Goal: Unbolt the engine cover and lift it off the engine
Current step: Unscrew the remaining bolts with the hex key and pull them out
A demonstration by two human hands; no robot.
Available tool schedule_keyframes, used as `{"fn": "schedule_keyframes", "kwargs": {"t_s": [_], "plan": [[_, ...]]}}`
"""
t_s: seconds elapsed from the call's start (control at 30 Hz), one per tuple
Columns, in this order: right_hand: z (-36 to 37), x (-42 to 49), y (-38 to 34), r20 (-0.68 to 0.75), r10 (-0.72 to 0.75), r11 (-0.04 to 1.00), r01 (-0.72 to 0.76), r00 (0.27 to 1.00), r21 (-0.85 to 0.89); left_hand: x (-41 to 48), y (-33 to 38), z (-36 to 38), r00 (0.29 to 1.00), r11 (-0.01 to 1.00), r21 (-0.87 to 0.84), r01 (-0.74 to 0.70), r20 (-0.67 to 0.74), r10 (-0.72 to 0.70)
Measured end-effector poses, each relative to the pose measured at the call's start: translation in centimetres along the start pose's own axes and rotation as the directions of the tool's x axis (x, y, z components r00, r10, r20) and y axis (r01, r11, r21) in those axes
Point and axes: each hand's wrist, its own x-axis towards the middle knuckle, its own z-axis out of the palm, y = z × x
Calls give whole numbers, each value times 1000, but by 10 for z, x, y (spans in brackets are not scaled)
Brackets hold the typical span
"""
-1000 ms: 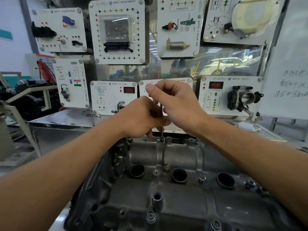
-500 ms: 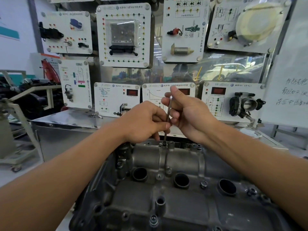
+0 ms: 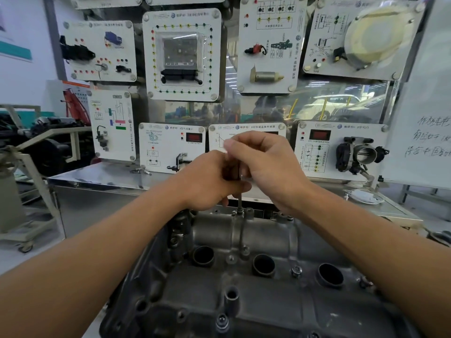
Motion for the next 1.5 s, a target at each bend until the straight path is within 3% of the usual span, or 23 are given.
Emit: {"fn": "schedule_keyframes", "kwargs": {"t_s": [0.17,0.27,0.33,0.47,0.57,0.7,0.77,0.9,1.0,1.07,1.17,1.33,1.5], "plan": [[-13,1,4,90,198,910,-217,976,353,-3,-1,-1,999,999,-46,4,40,-3],[-13,4,6,68,301,844,-299,951,445,-3,0,-2,999,999,-42,31,38,-30],[-9,7,4,32,320,849,-302,947,434,-5,0,-2,999,998,-49,41,38,-39],[3,8,0,-52,220,930,-193,974,311,-5,0,-3,999,998,-43,35,17,-34],[7,5,2,14,164,971,-164,986,172,-5,0,-3,1000,998,-65,20,-2,-20],[-1,1,1,133,117,978,-138,984,158,-2,1,-1,1000,998,-57,22,20,-21],[-6,2,-1,129,111,981,-129,986,147,-1,1,0,1000,997,-71,23,18,-22],[-13,1,-5,66,31,997,-26,997,-75,-3,-1,-1,1000,996,-85,29,8,-28],[-18,-1,-2,64,62,996,-66,996,66,-4,-2,-5,999,996,-87,30,35,-27],[-20,-2,-2,100,133,953,-155,986,262,-5,-1,-5,999,995,-89,38,36,-34],[-18,2,-1,89,209,897,-227,974,379,-5,0,-4,998,994,-101,49,30,-47],[0,10,-1,-37,264,888,-228,964,399,-1,1,-1,1000,988,-150,23,-2,-23],[2,5,-1,83,37,979,-53,996,195,2,2,0,1000,996,-92,16,-22,-18]]}}
